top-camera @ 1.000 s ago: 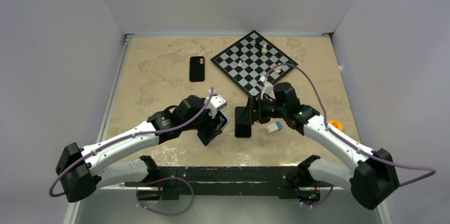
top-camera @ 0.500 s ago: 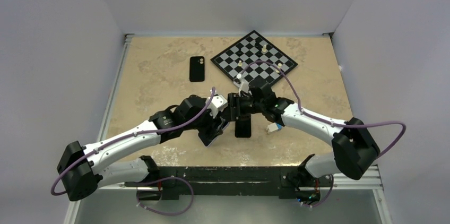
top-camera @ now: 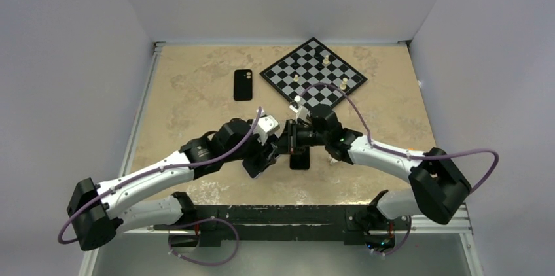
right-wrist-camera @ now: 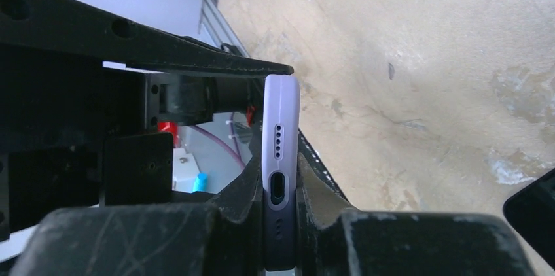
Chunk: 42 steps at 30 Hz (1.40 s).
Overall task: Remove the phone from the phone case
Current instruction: Pick up the phone at the center of the board.
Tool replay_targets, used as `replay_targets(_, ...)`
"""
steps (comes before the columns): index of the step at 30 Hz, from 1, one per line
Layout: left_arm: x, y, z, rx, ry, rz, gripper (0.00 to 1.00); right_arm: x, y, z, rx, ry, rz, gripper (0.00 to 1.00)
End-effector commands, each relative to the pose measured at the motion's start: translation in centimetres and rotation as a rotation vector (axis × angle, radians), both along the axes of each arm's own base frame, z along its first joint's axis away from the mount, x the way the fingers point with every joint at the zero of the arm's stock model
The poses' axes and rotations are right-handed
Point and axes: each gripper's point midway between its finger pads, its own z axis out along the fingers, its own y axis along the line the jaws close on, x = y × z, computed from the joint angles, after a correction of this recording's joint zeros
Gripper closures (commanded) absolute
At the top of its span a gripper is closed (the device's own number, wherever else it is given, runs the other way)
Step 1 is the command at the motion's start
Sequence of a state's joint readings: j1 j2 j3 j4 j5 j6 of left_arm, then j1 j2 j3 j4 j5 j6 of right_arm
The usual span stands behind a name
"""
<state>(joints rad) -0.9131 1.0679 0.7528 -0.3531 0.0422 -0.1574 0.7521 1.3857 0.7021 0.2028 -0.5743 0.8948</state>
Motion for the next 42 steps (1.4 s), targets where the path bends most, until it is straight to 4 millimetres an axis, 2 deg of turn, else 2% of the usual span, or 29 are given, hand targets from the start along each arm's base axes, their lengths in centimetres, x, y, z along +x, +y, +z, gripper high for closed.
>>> replay_targets(1, 2.3, 0.5, 6.9, -0.221, -0.089, 0.214, 0.19, 1.7, -1.3, 4.2, 0.113, -0.164, -0.052, 1.0)
replay_targets(2, 2.6, 1.4, 7.6, -0.236, -0.1, 0.269, 0.11, 2.1, -2.0, 4.3, 0.118, -0.167, -0.076, 1.0)
replay_targets(4, 3.3, 3.2, 9.0, -0.273, -0.111, 0.394, 0.01, 3.1, -3.9, 4.4, 0.138, -0.164, -0.139, 1.0)
replay_targets(8, 4.3, 7.2, 9.4, -0.345, -0.04, 0.662, 0.0, 4.0, -6.8, 4.5, 0.212, -0.142, -0.234, 1.0)
replay_targets(10, 4.5, 8.1, 9.0, -0.399, 0.037, 0.738, 0.0, 4.2, -7.7, 4.6, 0.226, -0.144, -0.257, 1.0)
replay_targets(12, 4.4, 7.3, 8.6, -0.472, 0.119, 0.724, 0.0, 4.1, -8.2, 5.0, 0.246, -0.157, -0.273, 1.0)
replay_targets(16, 3.4, 3.7, 7.0, -0.6, 0.335, 0.633, 0.0, 3.7, -9.1, 7.1, 0.325, -0.219, -0.306, 1.0)
replay_targets(17, 3.5, 2.5, 7.2, -0.666, 0.373, 0.594, 0.01, 3.6, -9.3, 7.9, 0.347, -0.241, -0.315, 1.0)
replay_targets(18, 3.1, 1.6, 6.5, -0.696, 0.431, 0.568, 0.03, 3.6, -9.5, 8.1, 0.354, -0.247, -0.327, 1.0)
replay_targets(19, 3.4, 0.3, 7.9, -0.802, 0.423, 0.493, 0.07, 3.5, -9.8, 8.7, 0.368, -0.264, -0.337, 1.0)
replay_targets(21, 3.2, -1.0, 8.6, -0.95, 0.446, 0.411, 0.15, 3.4, -10.2, 9.4, 0.386, -0.284, -0.358, 1.0)
replay_targets(24, 2.9, -1.8, 9.8, -1.108, 0.437, 0.311, 0.23, 3.1, -10.5, 10.3, 0.424, -0.301, -0.373, 1.0)
replay_targets(32, 1.6, -3.4, 12.5, -1.327, 0.473, 0.066, 0.29, 1.9, -9.9, 12.0, 0.547, -0.301, -0.298, 1.0)
replay_targets(34, 1.5, -4.3, 12.3, -1.33, 0.539, 0.037, 0.38, 1.6, -9.9, 12.5, 0.582, -0.303, -0.28, 1.0)
replay_targets(35, 1.4, -4.9, 12.3, -1.318, 0.54, 0.015, 0.46, 1.4, -9.8, 12.7, 0.595, -0.308, -0.269, 1.0)
replay_targets(36, 1.3, -5.3, 12.3, -1.309, 0.534, -0.002, 0.5, 1.4, -9.7, 12.7, 0.599, -0.306, -0.264, 1.0)
replay_targets(42, 0.8, -5.1, 14.3, -1.327, 0.424, -0.056, 0.65, 1.4, -9.8, 12.3, 0.591, -0.301, -0.27, 1.0)
